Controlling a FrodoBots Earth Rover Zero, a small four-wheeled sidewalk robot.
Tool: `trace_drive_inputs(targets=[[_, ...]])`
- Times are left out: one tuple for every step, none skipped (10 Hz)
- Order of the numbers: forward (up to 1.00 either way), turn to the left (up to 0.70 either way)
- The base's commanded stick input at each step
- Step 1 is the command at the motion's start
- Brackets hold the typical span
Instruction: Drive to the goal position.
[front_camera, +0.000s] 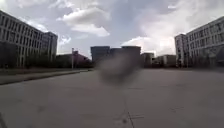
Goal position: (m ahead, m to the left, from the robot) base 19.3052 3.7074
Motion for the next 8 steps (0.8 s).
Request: trace_drive_inputs(targets=[[0.70, 0.00], [0.70, 0.00], [0.70, 0.00], [0.70, 0.00], [0.70, 0.00], [0.70, 0.00], [0.70, 0.00], [0.70, 0.00]])
